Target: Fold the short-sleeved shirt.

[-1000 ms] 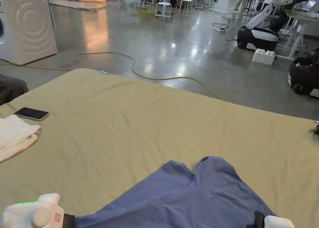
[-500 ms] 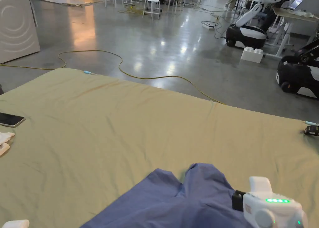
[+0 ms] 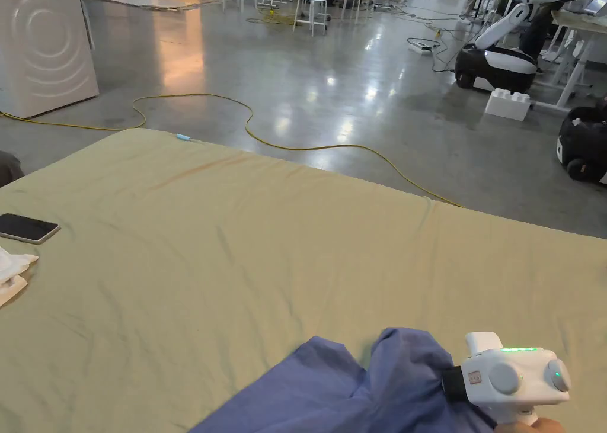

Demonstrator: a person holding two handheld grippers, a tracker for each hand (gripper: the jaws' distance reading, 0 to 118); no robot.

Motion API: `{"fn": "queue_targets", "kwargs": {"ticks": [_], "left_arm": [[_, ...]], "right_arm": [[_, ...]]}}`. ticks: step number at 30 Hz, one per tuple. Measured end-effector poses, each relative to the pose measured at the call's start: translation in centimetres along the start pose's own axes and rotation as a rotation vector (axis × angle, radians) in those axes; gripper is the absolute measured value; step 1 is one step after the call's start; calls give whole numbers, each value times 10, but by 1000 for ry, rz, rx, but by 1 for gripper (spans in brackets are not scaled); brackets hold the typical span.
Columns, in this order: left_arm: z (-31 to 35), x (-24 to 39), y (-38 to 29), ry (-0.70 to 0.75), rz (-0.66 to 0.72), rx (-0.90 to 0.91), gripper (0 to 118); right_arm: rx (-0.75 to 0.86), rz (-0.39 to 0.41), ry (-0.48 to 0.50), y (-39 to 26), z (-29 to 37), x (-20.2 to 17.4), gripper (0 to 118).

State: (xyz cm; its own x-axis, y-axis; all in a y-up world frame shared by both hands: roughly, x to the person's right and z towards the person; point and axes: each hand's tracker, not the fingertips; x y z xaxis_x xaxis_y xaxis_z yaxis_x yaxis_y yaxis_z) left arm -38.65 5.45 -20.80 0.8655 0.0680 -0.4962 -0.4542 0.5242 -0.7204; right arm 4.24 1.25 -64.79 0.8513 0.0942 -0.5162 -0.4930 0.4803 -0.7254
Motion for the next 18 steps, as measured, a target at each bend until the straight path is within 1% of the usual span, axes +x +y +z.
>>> {"fn": "queue_targets", "kwargs": {"ticks": [1,2,3,4,6,8,9,10,13,15,18], "left_arm": [[0,1,-1,5,-6,1,6],[-1,1,0,6,-10,-1,6],[-1,1,0,6,-13,-4,6],[0,3,-1,8,-17,-3,6],[2,4,-1,9,-22,7,6],[6,4,0,9,-20,17,6],[9,4,1,4,-12,36,6],[14,4,3,-2,-7,53,6],[32,8,12,-16,-16,127,6],[44,10,20,-37,-24,170,6],[67,17,40,-69,-43,246,6]], "right_arm": [[1,12,-3,0,-1,-4,37],[1,34,10,0,-3,-8,28],[5,42,15,-1,-4,-12,14],[7,53,2,-1,-4,-15,4],[19,56,7,-2,-1,-16,3],[62,-6,6,-7,10,-14,3],[97,-33,24,-9,21,-12,3],[153,-57,16,-12,36,-11,3],[298,-93,18,-19,84,-2,2],[358,-92,25,-23,127,-3,2],[475,-46,-36,-30,187,0,2]]}}
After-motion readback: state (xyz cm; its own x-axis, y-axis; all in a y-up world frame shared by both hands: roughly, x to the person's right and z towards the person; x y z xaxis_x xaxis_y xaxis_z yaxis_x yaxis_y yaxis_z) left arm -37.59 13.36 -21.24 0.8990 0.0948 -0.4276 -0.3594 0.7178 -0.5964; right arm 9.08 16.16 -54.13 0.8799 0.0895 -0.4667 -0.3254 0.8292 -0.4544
